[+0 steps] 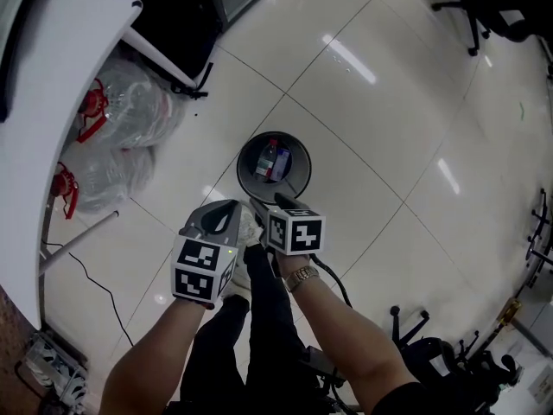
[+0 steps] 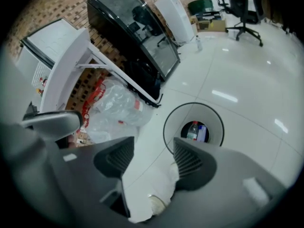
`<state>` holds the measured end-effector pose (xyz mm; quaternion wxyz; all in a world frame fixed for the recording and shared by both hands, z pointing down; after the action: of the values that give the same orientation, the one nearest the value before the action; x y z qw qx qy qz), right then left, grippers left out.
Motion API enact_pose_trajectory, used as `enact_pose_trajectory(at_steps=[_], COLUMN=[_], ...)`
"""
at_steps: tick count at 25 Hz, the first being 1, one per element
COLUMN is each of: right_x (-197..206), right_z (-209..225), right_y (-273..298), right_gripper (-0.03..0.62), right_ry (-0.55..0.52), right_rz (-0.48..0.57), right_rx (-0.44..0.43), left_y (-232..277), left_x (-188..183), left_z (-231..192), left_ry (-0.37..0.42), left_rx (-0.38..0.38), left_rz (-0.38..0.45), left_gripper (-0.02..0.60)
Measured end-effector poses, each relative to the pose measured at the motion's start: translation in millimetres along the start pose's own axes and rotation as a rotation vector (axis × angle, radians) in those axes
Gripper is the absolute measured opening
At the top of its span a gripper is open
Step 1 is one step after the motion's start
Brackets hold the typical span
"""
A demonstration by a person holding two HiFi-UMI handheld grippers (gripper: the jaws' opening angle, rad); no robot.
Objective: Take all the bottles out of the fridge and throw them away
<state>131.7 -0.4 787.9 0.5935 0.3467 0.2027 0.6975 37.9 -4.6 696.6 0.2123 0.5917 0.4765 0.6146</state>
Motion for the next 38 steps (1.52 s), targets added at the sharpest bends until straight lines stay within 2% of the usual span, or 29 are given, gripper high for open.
enact_pose_trajectory(at_steps=[5,11,21,27,38], right_x=[-12,-28,-46,-56,-60], right_z=[-42,-118,-268,-364,-502], right_y=[-23,-53,-103,-116,-114], right_gripper=[0.259,0.259,0.259,0.259,0.259], right_ry=[-0.081,-0.271,-0.534,-0.714,-0.999], right_rz=[0.012,0.011,0.026,0.025,-0.026], right_rx=[-0.026,-0.073,-0.201,-0.314,-0.491], left_y=[-37,-102,-231,-307,-421], left_x=[-16,-24,-48,-57,-50], left_z=[-8,-16,-44,-78,-148], left_ry=[-0.015,-0.042,-0.131,-0.204,-0.338], left_rx=[-0.035,-0.078,-0.193,-0.319,-0.564], left_rz=[0.046,0.100,0.278,0.398,0.535], left_gripper=[0.003,0.003,0.003,0.003,0.003])
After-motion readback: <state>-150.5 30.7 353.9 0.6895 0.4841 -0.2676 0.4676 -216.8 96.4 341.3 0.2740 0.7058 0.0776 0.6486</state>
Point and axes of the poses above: the fingertips, and each gripper's own axes: y forward along the fingers, z to its right, x out of its underside, the point moved 4 cm from there along -y, backward along the fingers, and after that the axes turned 13 degrees about -x, right-handed, at the moved point
